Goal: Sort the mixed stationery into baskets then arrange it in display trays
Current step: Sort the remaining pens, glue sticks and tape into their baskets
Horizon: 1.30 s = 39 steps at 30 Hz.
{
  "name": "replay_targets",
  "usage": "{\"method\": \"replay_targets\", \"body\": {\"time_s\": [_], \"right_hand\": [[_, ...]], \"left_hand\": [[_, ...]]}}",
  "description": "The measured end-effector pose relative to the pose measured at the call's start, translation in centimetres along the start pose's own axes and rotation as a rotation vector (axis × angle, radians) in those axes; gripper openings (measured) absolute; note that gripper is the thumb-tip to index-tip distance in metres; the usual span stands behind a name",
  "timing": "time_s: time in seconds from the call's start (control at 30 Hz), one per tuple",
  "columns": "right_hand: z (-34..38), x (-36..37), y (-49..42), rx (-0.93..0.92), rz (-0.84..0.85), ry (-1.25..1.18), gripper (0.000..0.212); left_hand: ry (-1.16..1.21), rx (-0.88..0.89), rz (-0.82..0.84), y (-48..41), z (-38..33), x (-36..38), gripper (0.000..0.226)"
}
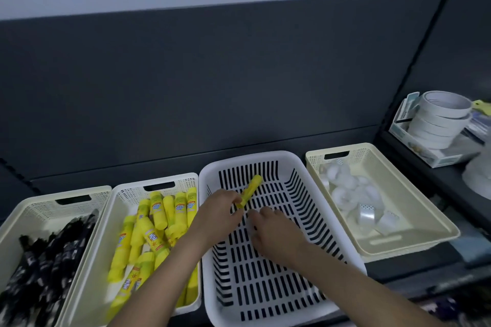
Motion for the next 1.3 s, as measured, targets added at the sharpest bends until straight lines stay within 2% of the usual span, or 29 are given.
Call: {"method": "replay_targets", "body": {"time_s": [0.07,0.2,0.33,0.47,0.6,0.77,0.97,1.07,1.13,1.2,1.3], "right_hand": [[-0.1,0.0,0.0,-0.018,0.018,0.001,0.039],[-0.6,0.9,0.1,0.017,0.127,0.029,0.061],[-1.4,0.1,0.2,0.053,0.074,-0.011,0.034],[-3.9,-0.6,0.2,0.128,0.065,-0.289,0.026],[-6.1,-1.5,0.6,0.168,0.003,-0.613,0.033],[-7.0,-2.8,1.1,0.209,-0.14,-0.912,0.047],[-4.4,-4.1,0.3,0.216,-0.176,-1.084,0.051],[-2.3,-4.1,-0.3,0.197,-0.145,-1.115,0.051],[-0.9,-4.1,-0.6,0.169,-0.129,-1.122,0.046],[0.3,-4.2,-0.8,0.144,-0.11,-1.129,0.041],[1.5,-4.0,-0.9,0.127,-0.079,-1.137,0.034]], "left_hand": [[-0.004,-0.006,0.028,-0.8,0.0,0.4,0.023],[-0.036,-0.033,0.104,-2.7,0.2,1.5,0.01],[-0.05,-0.084,0.137,-4.7,0.5,2.6,0.014],[-0.062,-0.153,0.15,-5.5,0.8,4.1,0.024],[-0.084,-0.194,0.155,-5.5,0.7,4.3,0.007],[0.002,-0.187,0.024,-3.7,0.6,1.1,0.014],[0.068,-0.165,-0.426,2.8,1.6,-7.7,0.019],[0.067,-0.257,-0.556,6.7,4.4,-10.2,0.024],[0.052,-0.344,-0.552,8.6,6.8,-10.5,0.03],[0.02,-0.43,-0.482,9.9,9.1,-10.0,0.031],[0.005,-0.462,-0.409,10.9,10.6,-9.1,0.028]]}}
Point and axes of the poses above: each hand's wrist, its own y-axis away from the middle knuckle, its own x-axis out of the palm, z = x × y, the point moved 10 cm from there along -y, towards the middle knuckle, and after that the axes turned 11 degrees about z, right-handed, at the moved point
